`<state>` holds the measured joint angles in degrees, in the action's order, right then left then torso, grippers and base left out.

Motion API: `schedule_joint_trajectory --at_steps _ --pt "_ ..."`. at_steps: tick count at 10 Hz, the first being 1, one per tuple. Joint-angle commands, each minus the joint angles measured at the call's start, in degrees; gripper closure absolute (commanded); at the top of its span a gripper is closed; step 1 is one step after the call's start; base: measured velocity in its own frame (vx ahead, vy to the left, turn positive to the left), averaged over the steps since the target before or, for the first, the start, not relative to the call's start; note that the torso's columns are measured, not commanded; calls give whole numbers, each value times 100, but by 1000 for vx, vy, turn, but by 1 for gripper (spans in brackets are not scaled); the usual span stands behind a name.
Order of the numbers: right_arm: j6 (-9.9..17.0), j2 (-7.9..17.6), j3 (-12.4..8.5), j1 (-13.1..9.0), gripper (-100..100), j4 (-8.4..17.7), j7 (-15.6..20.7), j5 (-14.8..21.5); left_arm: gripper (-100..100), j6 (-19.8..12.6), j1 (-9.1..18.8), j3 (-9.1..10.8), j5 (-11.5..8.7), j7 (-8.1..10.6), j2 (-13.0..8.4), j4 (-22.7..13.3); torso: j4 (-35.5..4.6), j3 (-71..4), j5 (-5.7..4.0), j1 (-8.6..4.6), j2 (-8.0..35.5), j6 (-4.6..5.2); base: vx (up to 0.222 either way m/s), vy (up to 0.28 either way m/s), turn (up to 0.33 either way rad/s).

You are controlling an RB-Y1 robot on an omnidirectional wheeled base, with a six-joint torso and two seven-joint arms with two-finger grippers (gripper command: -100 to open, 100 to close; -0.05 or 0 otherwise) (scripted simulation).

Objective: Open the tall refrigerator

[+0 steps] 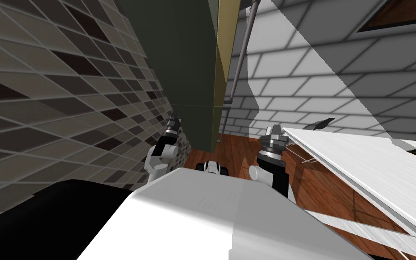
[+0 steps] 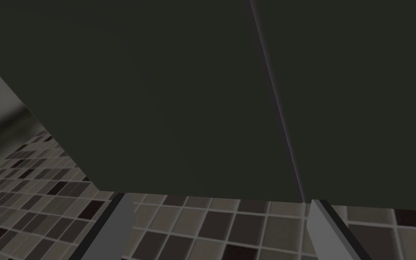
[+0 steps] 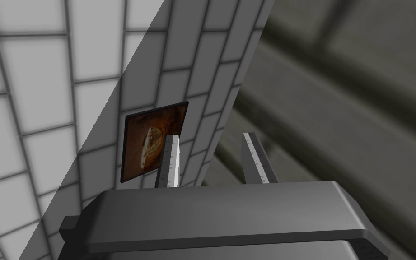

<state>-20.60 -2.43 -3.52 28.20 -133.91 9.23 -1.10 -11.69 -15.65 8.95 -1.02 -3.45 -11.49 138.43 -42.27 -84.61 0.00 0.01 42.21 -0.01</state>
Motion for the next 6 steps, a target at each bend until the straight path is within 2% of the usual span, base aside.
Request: schedule_joint_trajectory --at_steps 1,2,3,4,5,6 --pt "0 0 0 0 0 0 0 0 -100 -338 94 38 -33 20 -21 11 0 2 1 3 6 1 39 -43 -6" --pt "0 0 0 -1 0 0 0 0 -100 -559 259 91 -90 45 -34 26 -5 13 3 12 24 1 66 -82 70" --pt "0 0 0 -1 0 0 0 0 -100 -681 259 91 -90 45 -34 26 -5 9 0 -4 14 -1 68 -82 49" --pt "0 0 0 -1 0 0 0 0 -100 -877 427 140 -153 72 -40 36 -2 5 -2 -5 10 1 90 -108 81" --pt "0 0 0 0 0 0 0 0 -100 -1024 427 140 -153 72 -40 36 1 -1 -3 -13 -1 0 90 -98 39" --pt "0 0 0 -1 0 0 0 0 -100 -1184 598 186 -222 100 -41 41 1 -1 -2 -3 0 2 95 -111 61"
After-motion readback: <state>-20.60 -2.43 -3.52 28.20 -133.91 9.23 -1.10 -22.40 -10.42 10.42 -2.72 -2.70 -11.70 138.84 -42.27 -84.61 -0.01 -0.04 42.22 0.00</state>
